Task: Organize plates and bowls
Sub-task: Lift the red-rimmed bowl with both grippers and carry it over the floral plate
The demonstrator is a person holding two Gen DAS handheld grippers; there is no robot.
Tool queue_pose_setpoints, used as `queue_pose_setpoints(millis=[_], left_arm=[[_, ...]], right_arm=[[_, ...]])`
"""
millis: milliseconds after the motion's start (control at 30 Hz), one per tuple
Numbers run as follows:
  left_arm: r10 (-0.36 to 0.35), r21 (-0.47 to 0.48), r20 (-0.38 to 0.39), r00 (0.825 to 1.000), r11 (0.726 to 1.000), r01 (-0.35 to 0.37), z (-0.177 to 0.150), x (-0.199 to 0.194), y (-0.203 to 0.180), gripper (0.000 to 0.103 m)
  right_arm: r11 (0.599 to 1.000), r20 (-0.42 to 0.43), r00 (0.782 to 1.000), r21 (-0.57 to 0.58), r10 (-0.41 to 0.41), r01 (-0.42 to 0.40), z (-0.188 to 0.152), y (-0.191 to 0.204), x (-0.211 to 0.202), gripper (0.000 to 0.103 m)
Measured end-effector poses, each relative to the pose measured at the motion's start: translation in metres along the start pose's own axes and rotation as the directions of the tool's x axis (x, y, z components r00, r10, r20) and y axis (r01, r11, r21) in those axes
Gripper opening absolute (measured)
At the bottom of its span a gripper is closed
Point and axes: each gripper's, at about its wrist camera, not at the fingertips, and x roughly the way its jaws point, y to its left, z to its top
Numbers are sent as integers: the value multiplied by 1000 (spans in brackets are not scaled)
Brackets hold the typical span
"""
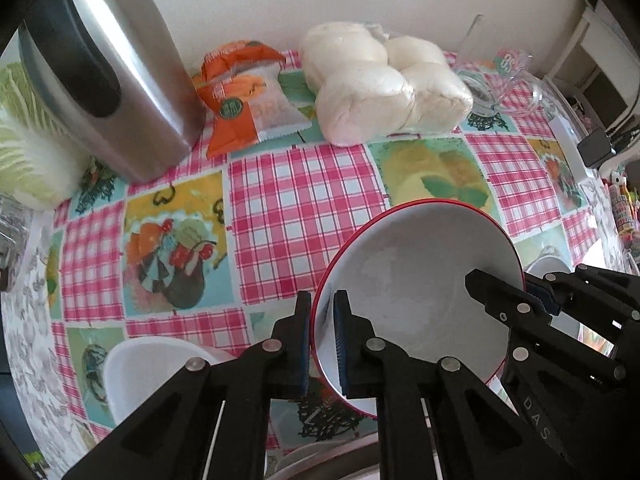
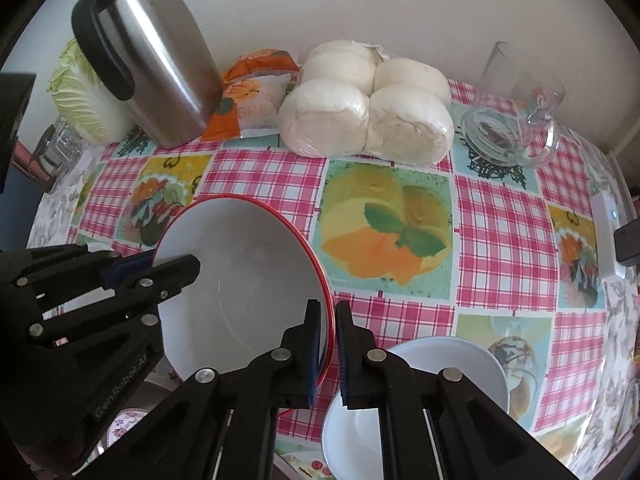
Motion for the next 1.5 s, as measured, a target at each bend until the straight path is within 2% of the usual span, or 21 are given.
queue_pose_setpoints(millis=[300, 567, 700, 767, 900, 1167, 1333, 1500], left_arm=[[-39, -31, -22, 999, 999, 39, 10, 19, 9, 11], [-100, -71, -95, 990, 993, 94, -3, 21, 14, 13], [-107, -64, -125, 986, 993, 99, -8, 24, 12, 13], [-124, -68, -138, 983, 991, 115, -10, 27, 11, 17], [-105, -44, -129, 986, 994, 100, -11, 32, 3, 18], [-42, 3, -106, 993, 999, 43, -11, 45, -19, 16], [-53, -13, -86, 995, 999, 52, -12, 44, -23, 15], [-48, -12, -48, 998, 999, 48, -6, 24, -27, 15]], right_arm=[[999, -19, 1000, 30, 14, -14, 12, -9, 29, 8], [1000, -48, 999, 20, 21, -20, 9, -13, 24, 9], [1000, -62, 998, -10, 12, -12, 4, -10, 21, 9], [1000, -62, 998, -9, 14, -15, 3, -12, 21, 10], [1000, -69, 997, -1, 23, -24, 1, -16, 22, 16], [1000, -85, 996, -23, 19, -21, -4, -8, 34, 14], [1000, -74, 997, -6, 10, -10, -6, -10, 31, 12], [1000, -45, 999, 14, 6, -6, -2, -16, 15, 11]])
